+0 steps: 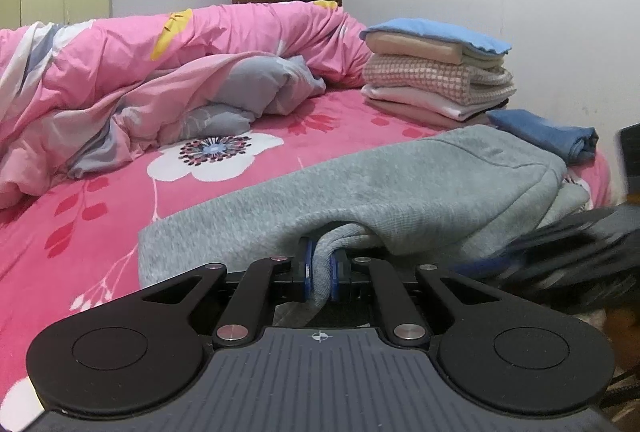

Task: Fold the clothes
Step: 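Grasp the sweatpants edge with both tools and fold it over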

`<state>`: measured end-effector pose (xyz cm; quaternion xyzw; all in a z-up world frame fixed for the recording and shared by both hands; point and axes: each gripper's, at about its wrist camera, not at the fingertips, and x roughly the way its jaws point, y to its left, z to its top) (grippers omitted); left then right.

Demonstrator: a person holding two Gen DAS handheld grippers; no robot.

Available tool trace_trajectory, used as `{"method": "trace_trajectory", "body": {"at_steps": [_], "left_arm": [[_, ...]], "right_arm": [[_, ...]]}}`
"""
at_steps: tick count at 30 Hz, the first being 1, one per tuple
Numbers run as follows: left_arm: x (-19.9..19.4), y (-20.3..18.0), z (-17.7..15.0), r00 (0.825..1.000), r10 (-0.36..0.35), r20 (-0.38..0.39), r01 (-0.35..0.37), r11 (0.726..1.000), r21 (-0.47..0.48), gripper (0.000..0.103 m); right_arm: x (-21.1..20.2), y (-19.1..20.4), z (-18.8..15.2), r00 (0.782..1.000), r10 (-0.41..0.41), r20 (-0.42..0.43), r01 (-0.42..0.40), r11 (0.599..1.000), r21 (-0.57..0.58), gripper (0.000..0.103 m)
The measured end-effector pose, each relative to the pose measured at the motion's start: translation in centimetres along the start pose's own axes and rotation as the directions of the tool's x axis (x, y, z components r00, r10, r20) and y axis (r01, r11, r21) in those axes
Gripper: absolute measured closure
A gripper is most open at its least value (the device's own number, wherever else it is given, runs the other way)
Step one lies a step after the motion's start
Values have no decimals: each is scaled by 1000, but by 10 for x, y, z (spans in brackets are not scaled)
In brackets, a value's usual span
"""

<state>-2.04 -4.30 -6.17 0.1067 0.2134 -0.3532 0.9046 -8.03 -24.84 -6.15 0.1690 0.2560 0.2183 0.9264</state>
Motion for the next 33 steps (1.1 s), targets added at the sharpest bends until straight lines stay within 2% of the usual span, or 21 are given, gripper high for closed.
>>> {"method": "trace_trajectory", "body": {"at_steps": [2,6,8,12,15,16,18,20,22,24,27,29,33], "left_arm": [[-1,-2,0,1000,0,-4,0,1000,7,96],[-2,-4,-1,1000,6,-11,-6,1000,19,96],[-3,-3,-1,1000,12,-3,-12,1000,15,96],[-4,1,-1,1000,4,13,-4,1000,-6,96],[-3,1,-2,1000,1,13,-1,1000,-6,96],[-3,2,-2,1000,-1,12,1,1000,-7,96],[-3,2,-2,1000,-1,13,1,1000,-5,96],[-5,1,-3,1000,0,14,0,1000,-2,96],[-7,-1,-3,1000,2,15,-2,1000,0,96],[-9,-4,-3,1000,5,15,-5,1000,5,96],[-11,-6,-5,1000,10,7,-10,1000,11,96],[-12,-5,-7,1000,10,7,-10,1000,7,96],[-13,-4,-9,1000,-1,8,1,1000,5,96]], "right_arm": [[24,0,5,999,-50,1,50,999,9,90],[56,-9,15,987,-146,64,143,988,61,91],[48,-6,15,989,-129,68,127,991,45,90],[-2,7,3,985,-76,153,81,996,-23,90],[-34,11,-2,981,-43,191,48,999,-24,89],[-39,11,-2,983,-22,180,26,999,-20,89],[-33,11,-1,994,28,109,-25,999,-26,89],[-15,15,0,999,36,38,-34,998,-49,89],[15,15,-2,1000,10,-15,-11,998,-64,89],[43,10,-2,1000,-18,-1,18,999,-40,89],[63,0,7,996,-63,70,60,997,39,90],[59,-5,9,996,-38,86,30,995,93,89],[32,-6,-3,994,16,107,-24,996,81,89]]}}
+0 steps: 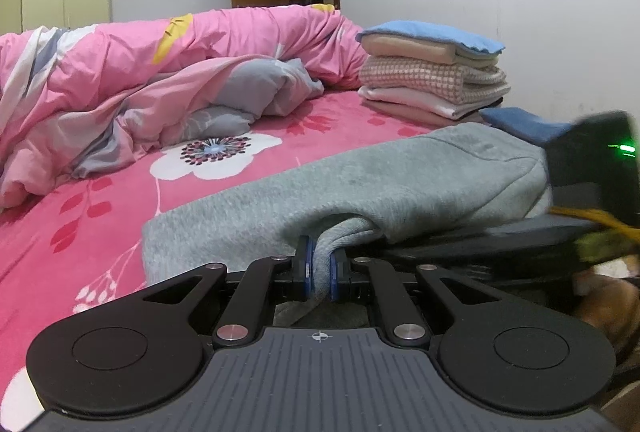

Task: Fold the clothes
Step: 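Grasp the sweatpants edge with both tools and fold it over, then open both tools to release the folded sweatpants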

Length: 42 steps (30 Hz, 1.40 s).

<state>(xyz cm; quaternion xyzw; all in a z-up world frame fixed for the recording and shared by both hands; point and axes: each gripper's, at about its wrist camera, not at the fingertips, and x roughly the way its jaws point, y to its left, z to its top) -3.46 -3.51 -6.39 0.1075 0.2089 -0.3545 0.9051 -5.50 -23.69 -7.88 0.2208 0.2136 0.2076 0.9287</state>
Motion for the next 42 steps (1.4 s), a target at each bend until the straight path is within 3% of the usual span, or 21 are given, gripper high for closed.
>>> {"method": "trace_trajectory", "body": {"at_steps": [4,7,9,12,15,19,22,24,26,28,30,33,38,40,42], "left_arm": [[3,0,-6,1000,-12,-29,12,1000,-1,96],[6,-2,-13,999,-9,-52,9,1000,0,96],[7,-2,-17,998,-5,-58,5,1000,6,96],[10,-3,-24,998,-4,-69,5,1000,14,95],[12,-3,-29,997,-5,-75,7,1000,24,95],[11,-4,-31,997,-2,-72,4,1000,21,94],[8,-5,-31,997,8,-77,-6,1000,23,91],[4,-6,-31,997,18,-80,-16,1000,27,90],[0,-6,-31,996,29,-84,-27,999,23,89],[-7,-6,-30,995,30,-92,-29,999,16,87],[-16,-7,-27,996,29,-90,-28,1000,12,87],[-29,-5,-18,999,3,-45,-4,1000,-18,87],[-18,-9,4,998,-56,15,57,997,-56,87],[-1,-19,6,998,-66,-1,66,997,-40,87],[21,-23,1,995,-51,-86,47,998,-46,87]], "right_arm": [[16,-8,-5,995,-100,9,99,995,16,90],[21,-9,-6,992,-123,15,123,992,8,89],[9,-6,-7,995,-102,-13,102,995,-10,87],[-24,-4,-8,994,-90,-62,85,994,-75,72],[-66,-3,-1,991,-106,-83,93,986,-142,71],[-97,5,18,993,-114,29,117,978,-174,71],[-89,2,27,988,-119,95,130,984,-121,71],[-73,-4,25,992,-93,87,100,992,-83,71],[-53,-11,15,995,-100,25,102,991,-84,72],[-34,-21,-5,986,-158,-60,152,984,-98,75],[-39,-22,-13,989,-146,-13,144,985,-95,74],[-40,-24,-11,989,-145,-16,143,985,-95,74],[-41,-17,-18,986,-165,8,165,977,-135,73],[-41,-14,-19,984,-179,18,179,973,-146,73],[-46,-10,-13,981,-193,8,192,972,-139,73]]}}
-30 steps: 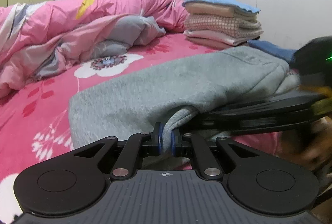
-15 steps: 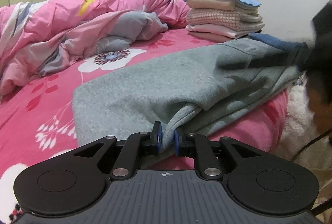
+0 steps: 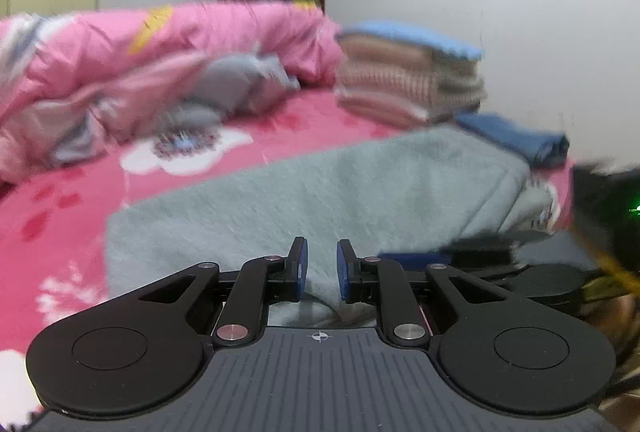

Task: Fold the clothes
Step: 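Open both tools to release the folded sweatpants, then move both open tools back over the folded sweatpants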

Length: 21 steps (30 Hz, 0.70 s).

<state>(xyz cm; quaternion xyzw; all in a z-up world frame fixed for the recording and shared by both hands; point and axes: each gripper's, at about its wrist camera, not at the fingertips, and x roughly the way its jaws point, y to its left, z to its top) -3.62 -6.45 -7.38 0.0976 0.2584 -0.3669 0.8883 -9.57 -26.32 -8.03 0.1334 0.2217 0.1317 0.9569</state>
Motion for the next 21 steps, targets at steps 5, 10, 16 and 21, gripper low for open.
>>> {"method": "trace_trajectory", "body": {"at_steps": [5,10,16,21], "left_arm": [[16,7,-8,998,-2,-57,-3,996,-86,87],[15,10,-11,998,-20,-52,14,993,-120,87],[13,18,-14,998,-40,-39,34,988,-151,87],[5,24,-16,998,-50,-24,44,980,-193,87]], "right_arm": [[-36,-12,19,993,-62,98,57,997,60,72],[-35,-52,-1,987,-157,-20,157,960,230,76],[-59,-65,14,955,-295,41,272,922,276,74],[-59,-80,16,950,-312,-5,286,864,413,84]]}}
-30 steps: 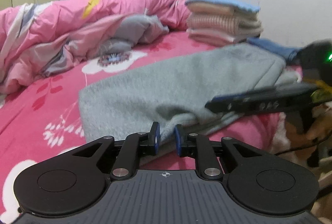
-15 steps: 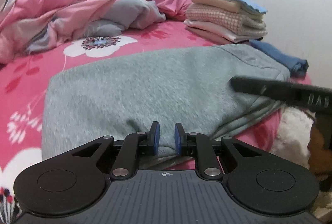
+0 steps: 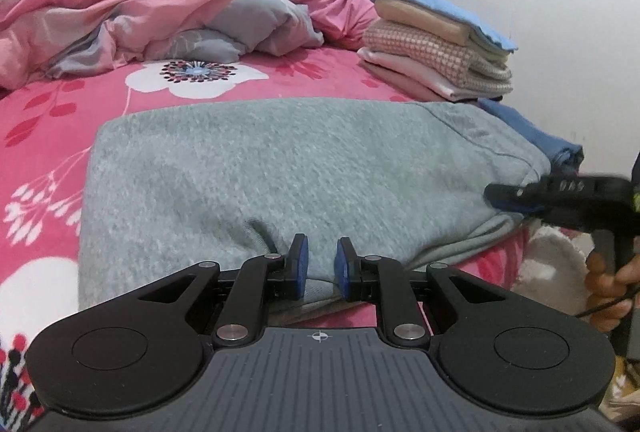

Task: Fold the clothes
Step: 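Move both open tools back over the folded sweatpants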

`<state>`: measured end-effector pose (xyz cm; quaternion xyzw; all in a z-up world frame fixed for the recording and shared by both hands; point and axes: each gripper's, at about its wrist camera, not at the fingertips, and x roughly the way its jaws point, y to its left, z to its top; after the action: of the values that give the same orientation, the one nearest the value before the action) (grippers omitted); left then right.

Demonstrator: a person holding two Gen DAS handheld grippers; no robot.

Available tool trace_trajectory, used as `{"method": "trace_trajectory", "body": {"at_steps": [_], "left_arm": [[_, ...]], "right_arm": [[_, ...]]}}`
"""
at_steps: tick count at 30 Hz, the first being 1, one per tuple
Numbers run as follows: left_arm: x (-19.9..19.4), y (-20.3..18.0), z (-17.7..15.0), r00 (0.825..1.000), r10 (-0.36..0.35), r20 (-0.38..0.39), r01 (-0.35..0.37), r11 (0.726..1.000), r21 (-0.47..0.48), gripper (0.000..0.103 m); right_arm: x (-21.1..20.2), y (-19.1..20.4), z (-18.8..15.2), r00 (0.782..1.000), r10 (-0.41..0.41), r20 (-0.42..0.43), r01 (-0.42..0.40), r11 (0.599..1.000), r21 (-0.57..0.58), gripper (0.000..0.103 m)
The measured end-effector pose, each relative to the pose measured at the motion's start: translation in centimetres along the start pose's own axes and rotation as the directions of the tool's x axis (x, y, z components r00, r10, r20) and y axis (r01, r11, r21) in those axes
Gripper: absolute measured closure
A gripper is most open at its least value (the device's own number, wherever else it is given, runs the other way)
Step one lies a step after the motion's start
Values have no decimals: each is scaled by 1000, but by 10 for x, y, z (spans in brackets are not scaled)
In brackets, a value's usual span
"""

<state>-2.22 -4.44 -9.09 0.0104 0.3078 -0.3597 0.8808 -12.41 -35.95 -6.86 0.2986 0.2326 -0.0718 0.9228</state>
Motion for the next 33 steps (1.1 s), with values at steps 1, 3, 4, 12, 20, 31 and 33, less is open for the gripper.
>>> {"method": "trace_trajectory", "body": {"at_steps": [1,3,4,12,20,31,33], "left_arm": [[-4,2,1,1000,2,4,-2,1000,-10,87],[-15,7,2,1000,7,24,-6,1000,-31,87],[-22,10,3,999,18,41,-16,999,-38,87],[-32,46,-10,988,152,-1,-151,980,-133,86],[-40,52,-11,985,174,-2,-171,969,-177,85],[-58,53,19,973,231,18,-220,945,-242,72],[-56,53,23,973,229,17,-218,943,-250,70]], "right_arm": [[-3,7,3,999,33,14,-33,999,-13,84],[-8,21,7,994,102,36,-101,994,-44,84],[-6,30,7,989,145,29,-143,987,-70,84],[47,89,-49,949,255,-186,-305,893,-330,77],[53,97,-65,957,226,-183,-284,857,-429,76],[45,95,-58,956,232,-181,-289,860,-421,76],[45,94,-58,955,234,-180,-290,861,-418,75]]}}
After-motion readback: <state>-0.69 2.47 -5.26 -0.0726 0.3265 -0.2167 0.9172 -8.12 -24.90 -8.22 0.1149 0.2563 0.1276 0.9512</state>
